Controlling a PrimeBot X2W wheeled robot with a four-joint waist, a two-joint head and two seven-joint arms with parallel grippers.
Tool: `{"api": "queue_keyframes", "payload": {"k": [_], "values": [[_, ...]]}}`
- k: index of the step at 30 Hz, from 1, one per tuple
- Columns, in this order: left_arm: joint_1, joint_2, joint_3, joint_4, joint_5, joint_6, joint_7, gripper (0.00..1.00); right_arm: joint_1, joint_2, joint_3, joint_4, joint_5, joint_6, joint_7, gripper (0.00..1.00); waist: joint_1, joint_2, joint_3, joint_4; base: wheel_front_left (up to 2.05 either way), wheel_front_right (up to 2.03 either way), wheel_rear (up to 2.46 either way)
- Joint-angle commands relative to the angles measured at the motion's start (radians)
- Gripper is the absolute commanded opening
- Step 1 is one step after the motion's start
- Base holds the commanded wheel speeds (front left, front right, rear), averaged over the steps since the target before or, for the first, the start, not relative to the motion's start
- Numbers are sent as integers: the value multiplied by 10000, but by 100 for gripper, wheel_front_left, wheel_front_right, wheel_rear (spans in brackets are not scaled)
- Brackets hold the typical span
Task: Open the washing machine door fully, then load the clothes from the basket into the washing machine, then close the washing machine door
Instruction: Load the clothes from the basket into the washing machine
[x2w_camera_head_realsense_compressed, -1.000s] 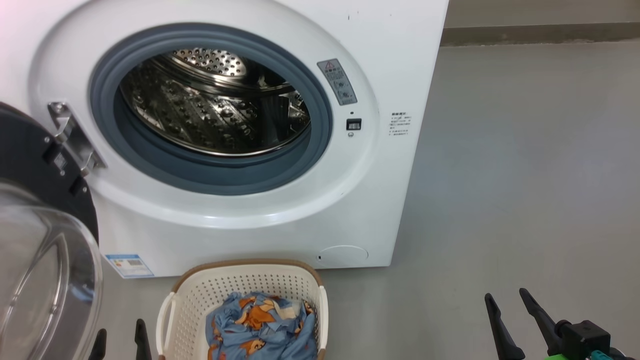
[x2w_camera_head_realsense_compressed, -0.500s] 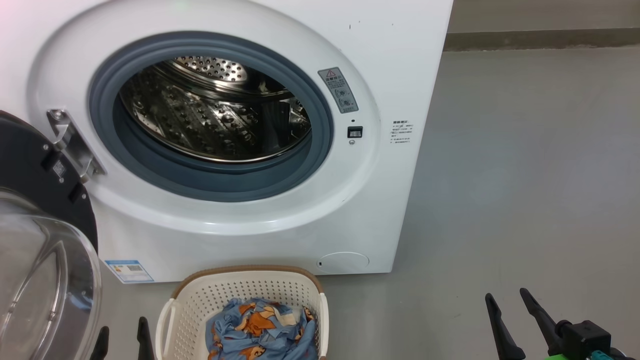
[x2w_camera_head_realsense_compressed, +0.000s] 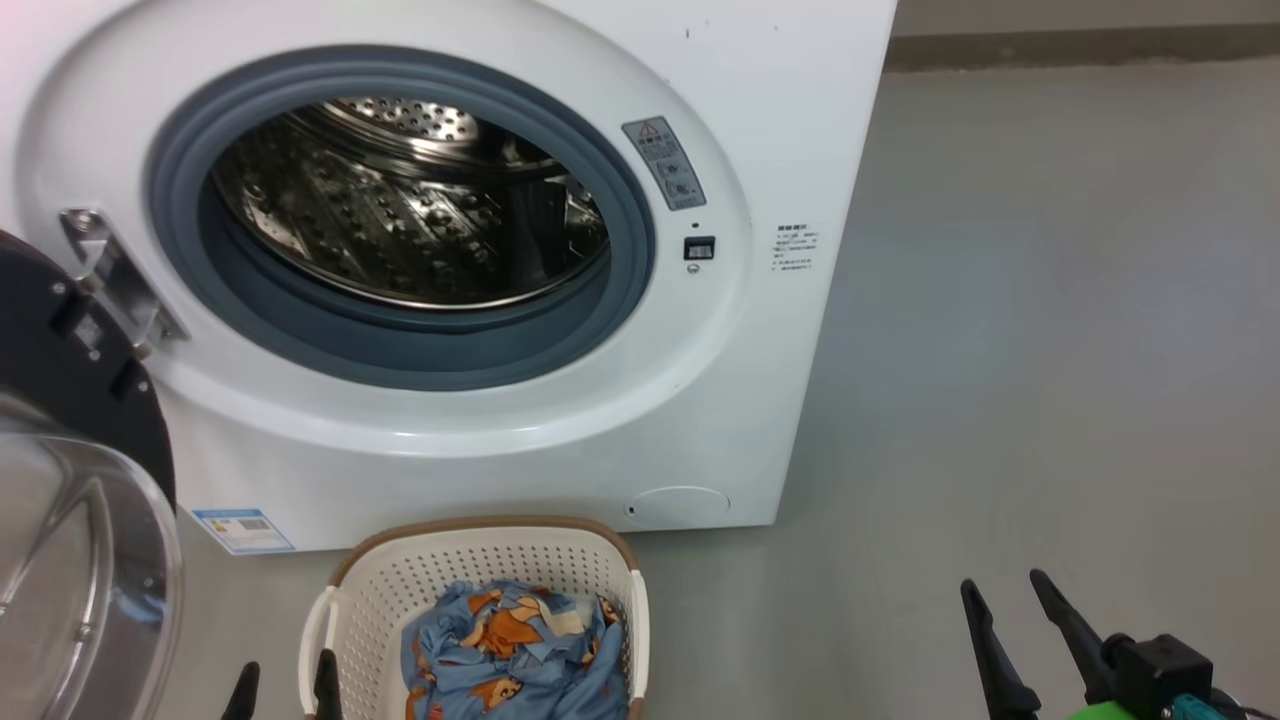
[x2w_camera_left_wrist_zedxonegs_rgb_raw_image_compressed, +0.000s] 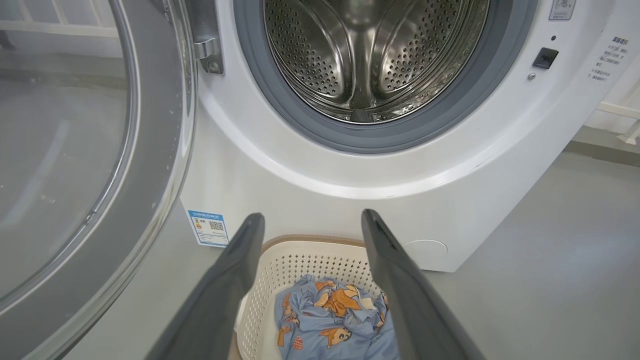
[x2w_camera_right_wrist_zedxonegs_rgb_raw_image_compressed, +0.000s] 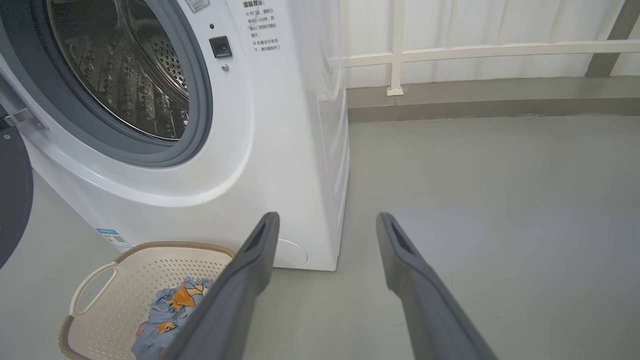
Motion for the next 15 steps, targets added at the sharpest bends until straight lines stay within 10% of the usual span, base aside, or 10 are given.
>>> {"api": "queue_keyframes", "payload": {"k": [1,15], "values": [[-335,193,271,-217,61,-33,15,100,-443,-108,216,-276,106,16,-122,100,0,0,150,-122,0,0,0],[-1424,583,-210,405,-310,-334,1698,100,-1467,281,314,-487,3,16,-122,100,0,0,1819,-1152,0,0,0]]}}
